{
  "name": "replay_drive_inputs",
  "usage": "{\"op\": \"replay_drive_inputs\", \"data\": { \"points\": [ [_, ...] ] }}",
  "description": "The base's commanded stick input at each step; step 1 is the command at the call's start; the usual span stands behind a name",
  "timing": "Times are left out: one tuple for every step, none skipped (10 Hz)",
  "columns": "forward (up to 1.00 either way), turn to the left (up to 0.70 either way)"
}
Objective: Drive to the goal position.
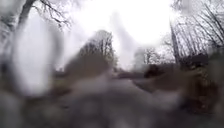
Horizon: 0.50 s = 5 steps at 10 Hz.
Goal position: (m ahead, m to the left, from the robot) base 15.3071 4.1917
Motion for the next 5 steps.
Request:
{"op": "replay_drive_inputs", "data": {
  "points": [
    [0.85,0.0],
    [0.85,0.0],
    [0.85,0.0],
    [0.85,0.0],
    [0.85,0.0]
  ]
}}
